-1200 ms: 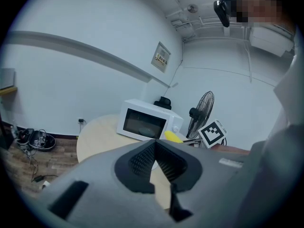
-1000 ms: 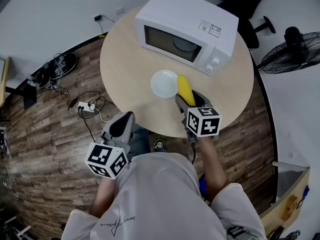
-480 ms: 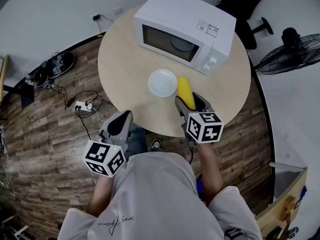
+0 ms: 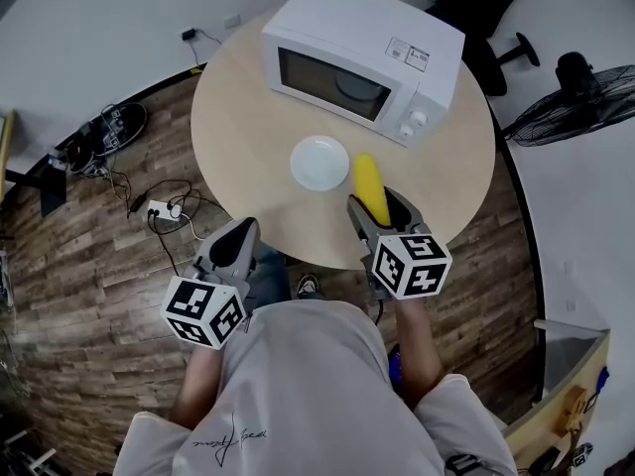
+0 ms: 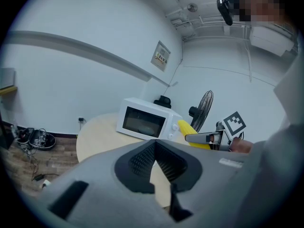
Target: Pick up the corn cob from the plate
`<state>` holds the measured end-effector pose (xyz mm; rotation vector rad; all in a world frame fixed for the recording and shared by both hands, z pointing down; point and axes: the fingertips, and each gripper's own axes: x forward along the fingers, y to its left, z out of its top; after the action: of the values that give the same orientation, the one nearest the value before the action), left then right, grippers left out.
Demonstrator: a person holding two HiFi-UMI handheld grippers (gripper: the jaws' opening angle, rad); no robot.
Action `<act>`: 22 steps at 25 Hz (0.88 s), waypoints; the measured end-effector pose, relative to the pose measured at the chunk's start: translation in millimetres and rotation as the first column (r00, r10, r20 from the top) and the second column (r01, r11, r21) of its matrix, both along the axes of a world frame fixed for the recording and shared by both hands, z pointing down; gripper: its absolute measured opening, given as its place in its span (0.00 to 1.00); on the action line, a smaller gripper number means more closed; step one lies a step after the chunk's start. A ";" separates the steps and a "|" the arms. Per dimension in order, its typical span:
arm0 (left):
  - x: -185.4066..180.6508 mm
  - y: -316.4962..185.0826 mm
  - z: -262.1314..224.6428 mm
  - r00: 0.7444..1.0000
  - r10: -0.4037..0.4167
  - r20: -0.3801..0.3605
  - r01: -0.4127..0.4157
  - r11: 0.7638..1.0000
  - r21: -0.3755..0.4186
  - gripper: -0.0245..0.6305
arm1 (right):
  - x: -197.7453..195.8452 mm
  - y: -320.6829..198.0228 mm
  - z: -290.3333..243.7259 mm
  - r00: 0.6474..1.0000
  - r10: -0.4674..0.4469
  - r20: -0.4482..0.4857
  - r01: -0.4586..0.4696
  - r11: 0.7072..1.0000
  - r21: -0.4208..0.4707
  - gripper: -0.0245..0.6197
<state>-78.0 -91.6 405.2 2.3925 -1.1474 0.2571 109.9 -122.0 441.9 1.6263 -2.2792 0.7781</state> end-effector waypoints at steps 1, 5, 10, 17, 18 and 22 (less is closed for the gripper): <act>0.0 -0.3 0.0 1.000 -0.001 0.000 0.001 1.000 0.000 0.02 | 0.2 1.6 -1.4 1.000 0.001 0.002 -0.001 1.000 0.003 0.45; 0.0 -0.5 0.1 1.000 -0.006 -0.001 0.006 1.000 -0.002 0.02 | 1.3 8.2 -6.2 1.000 0.003 0.010 -0.003 1.000 0.012 0.45; 1.7 0.0 1.0 1.000 -0.005 0.004 0.005 1.000 -0.004 0.02 | 3.4 17.1 -8.2 1.000 0.007 0.019 -0.008 1.000 0.016 0.45; 2.8 0.9 1.6 1.000 -0.013 0.003 0.013 1.000 -0.008 0.02 | 5.8 27.9 -10.6 0.999 0.012 0.033 -0.012 1.000 0.015 0.45; 2.8 1.1 1.9 1.000 -0.013 0.003 0.013 1.000 -0.009 0.02 | 6.3 29.1 -11.3 0.999 0.013 0.035 -0.013 1.000 0.015 0.45; 2.8 0.1 0.2 1.000 -0.021 0.002 0.021 1.000 -0.003 0.02 | 10.3 32.0 -15.9 0.999 0.021 0.049 -0.022 1.000 0.022 0.45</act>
<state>-75.2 -91.6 405.5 2.3769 -1.1720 0.2535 120.2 -90.0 426.0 1.6619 -2.3154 0.8082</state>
